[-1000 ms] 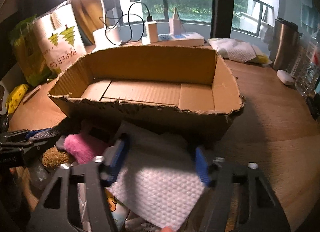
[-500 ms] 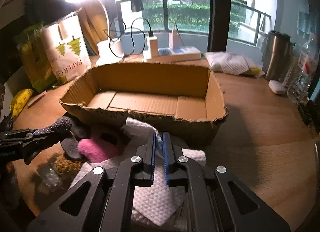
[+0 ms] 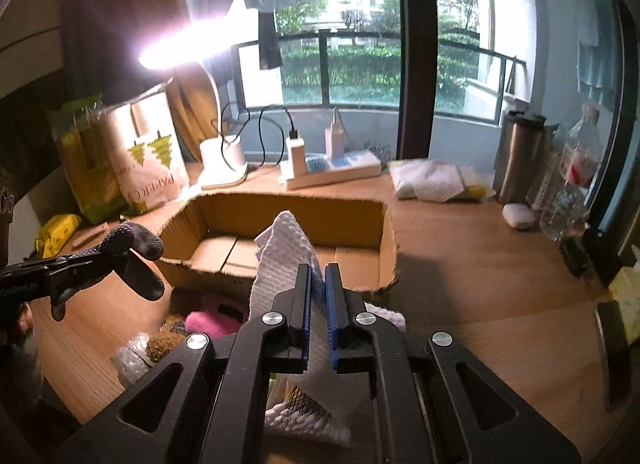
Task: Organize soft objects
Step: 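Carry the grey glove with left gripper while right gripper carries white wipe into box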
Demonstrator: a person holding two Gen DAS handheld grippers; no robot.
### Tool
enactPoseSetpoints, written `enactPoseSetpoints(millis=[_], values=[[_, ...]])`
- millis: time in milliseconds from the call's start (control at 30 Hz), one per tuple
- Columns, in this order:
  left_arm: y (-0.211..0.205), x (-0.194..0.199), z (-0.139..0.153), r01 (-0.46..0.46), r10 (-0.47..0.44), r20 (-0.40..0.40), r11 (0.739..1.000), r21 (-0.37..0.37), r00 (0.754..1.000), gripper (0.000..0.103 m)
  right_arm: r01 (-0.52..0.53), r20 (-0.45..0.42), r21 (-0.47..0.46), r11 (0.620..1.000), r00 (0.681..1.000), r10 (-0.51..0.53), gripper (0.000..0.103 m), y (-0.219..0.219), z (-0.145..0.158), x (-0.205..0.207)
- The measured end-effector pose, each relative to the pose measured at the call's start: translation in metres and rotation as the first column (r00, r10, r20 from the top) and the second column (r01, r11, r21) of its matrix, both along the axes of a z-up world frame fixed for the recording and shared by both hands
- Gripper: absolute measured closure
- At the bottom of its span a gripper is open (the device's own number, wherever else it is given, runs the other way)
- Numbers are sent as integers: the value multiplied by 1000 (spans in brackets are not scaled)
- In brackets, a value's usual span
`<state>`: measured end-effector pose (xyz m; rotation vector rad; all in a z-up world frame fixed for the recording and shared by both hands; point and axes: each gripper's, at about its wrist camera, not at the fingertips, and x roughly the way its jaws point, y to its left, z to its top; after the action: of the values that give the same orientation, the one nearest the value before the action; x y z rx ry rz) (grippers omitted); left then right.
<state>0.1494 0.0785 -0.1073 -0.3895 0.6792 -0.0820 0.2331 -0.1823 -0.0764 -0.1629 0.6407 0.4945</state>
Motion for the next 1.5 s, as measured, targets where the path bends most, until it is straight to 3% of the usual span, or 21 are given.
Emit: enactPoseSetpoints(millis=[467, 900, 1167, 1500], values=[[0, 19, 41, -37, 26, 121, 996, 85, 992, 69, 16, 85, 30, 999, 996, -18, 95, -15, 36, 19], [-1, 54, 35, -86, 62, 141, 983, 165, 988, 69, 9, 103, 52, 999, 995, -15, 95, -13, 41, 57], [-2, 72, 19, -92, 75, 102, 981, 174, 992, 69, -10, 83, 53, 999, 997, 5, 95, 0, 27, 81], [-5, 92, -6, -71, 66, 32, 984, 165, 997, 68, -26, -14, 42, 999, 1000, 27, 95, 13, -15, 104]])
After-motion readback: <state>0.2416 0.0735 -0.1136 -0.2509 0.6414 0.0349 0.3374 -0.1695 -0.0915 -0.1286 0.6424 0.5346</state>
